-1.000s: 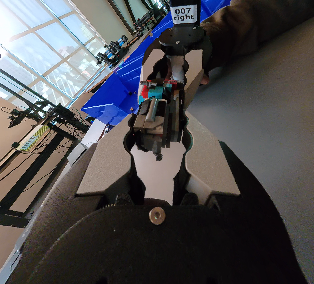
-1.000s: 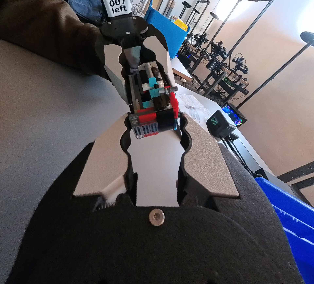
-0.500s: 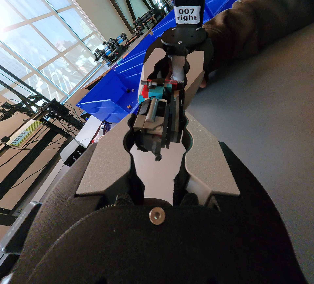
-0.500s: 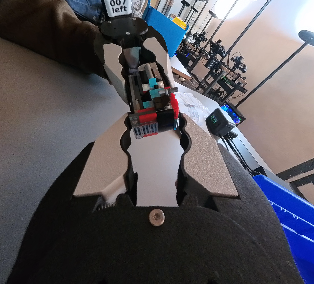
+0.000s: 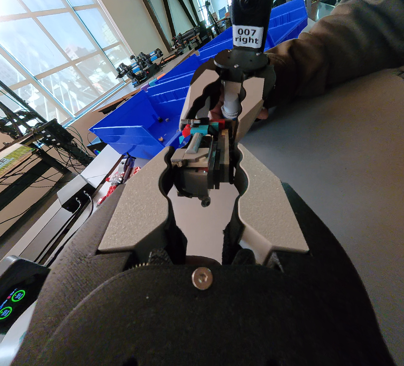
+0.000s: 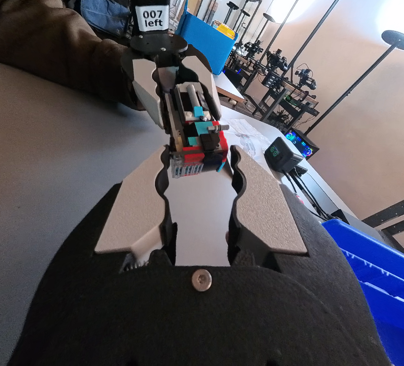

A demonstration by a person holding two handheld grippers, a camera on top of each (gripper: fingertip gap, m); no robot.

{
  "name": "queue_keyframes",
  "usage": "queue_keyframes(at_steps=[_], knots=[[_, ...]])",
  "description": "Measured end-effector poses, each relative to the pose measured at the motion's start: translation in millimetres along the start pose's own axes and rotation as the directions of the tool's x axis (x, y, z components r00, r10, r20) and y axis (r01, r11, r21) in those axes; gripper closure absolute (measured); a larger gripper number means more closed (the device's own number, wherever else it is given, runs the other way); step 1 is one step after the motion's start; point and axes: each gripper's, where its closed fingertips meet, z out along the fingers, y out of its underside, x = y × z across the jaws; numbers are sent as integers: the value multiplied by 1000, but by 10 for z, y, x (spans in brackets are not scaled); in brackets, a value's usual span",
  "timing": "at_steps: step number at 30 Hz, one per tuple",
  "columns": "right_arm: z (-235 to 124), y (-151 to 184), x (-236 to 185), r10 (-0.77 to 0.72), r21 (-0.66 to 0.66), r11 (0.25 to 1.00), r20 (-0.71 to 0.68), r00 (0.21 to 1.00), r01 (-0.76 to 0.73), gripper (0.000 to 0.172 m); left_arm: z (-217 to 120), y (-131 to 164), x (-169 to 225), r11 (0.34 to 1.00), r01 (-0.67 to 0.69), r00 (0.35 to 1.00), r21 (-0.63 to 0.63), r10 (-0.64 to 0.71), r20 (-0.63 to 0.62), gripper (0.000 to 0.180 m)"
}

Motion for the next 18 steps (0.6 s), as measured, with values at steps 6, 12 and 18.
queue_keyframes(at_steps=[6, 12, 18], knots=[[15, 33, 1, 25, -15, 1000, 6, 1000, -25, 113, -6, -22, 4, 1000, 17, 1000, 19, -17, -5, 126], [15, 32, -22, 32, -13, 999, 23, 999, -32, 113, -5, -34, 9, 999, 28, 1000, 29, -28, -9, 126], [20, 44, -28, 33, -18, 999, 28, 999, -32, 113, 0, -30, 16, 999, 28, 1000, 27, -28, -11, 126]])
